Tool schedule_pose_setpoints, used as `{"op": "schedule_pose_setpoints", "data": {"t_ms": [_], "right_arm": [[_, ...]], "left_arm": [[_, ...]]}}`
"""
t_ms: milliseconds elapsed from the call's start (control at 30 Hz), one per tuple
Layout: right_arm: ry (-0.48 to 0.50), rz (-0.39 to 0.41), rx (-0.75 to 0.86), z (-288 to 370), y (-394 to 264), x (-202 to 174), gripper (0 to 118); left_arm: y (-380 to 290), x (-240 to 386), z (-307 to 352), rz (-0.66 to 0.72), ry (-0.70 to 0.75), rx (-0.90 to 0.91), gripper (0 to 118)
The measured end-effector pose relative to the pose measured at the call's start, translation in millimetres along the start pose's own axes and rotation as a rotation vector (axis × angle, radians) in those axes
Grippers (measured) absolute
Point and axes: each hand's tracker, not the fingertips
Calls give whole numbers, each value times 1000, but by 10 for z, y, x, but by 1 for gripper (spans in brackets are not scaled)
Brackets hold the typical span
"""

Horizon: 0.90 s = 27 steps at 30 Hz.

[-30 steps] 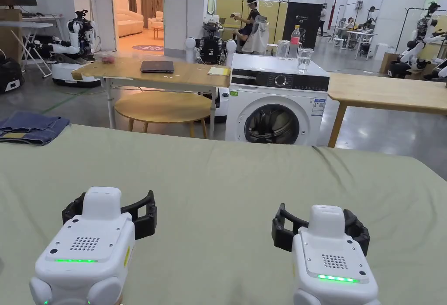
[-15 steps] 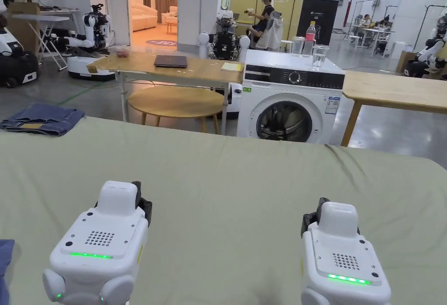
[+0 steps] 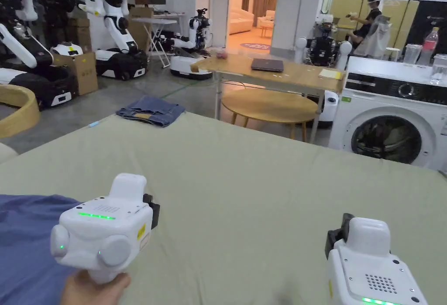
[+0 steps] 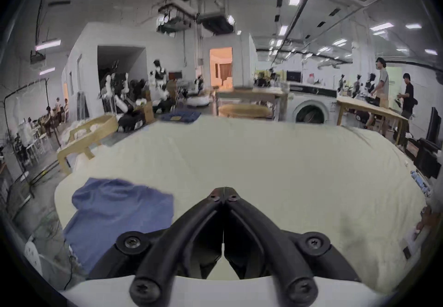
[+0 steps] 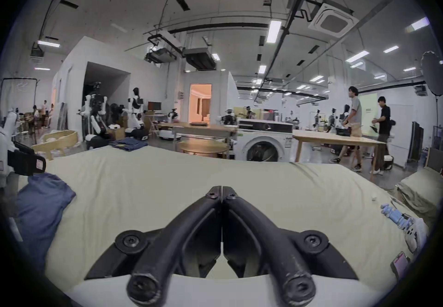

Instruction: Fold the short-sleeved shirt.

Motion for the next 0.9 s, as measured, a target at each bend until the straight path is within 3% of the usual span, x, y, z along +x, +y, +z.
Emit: {"op": "schedule_pose_setpoints", "data": {"t_ms": [233,267,300,400,433,600,700,733,767,900], "right_arm": [[89,45,-41,-125,-120,-302,0],[95,49,-46,-148,-144,-315,0],[101,53,-52,-180,-177,-314,0],[111,73,-76,-244,-231,-341,0],[115,76,-82,-273,-269,-334,0],[118,82,-114,-337,-350,-311,0],[116,86,-129,-354,-385,-284,0],[115,89,-135,-360,-390,-266,0],[115,92,-140,-363,-392,-244,0],[101,87,-141,-328,-419,-175,0]], "left_arm": [[-112,-751,-259,141,33,-248,0],[-124,-849,-309,161,34,-289,6],[-144,-933,-353,179,30,-317,23],[-247,-1113,-499,227,20,-409,87],[-282,-1157,-561,242,8,-437,90],[-541,-1201,-972,283,-13,-562,90],[-791,-1099,-1218,218,12,-668,86],[-813,-1012,-1208,123,63,-629,84],[-820,-901,-1141,60,75,-583,78],[-809,-677,-991,-18,53,-539,20]]}}
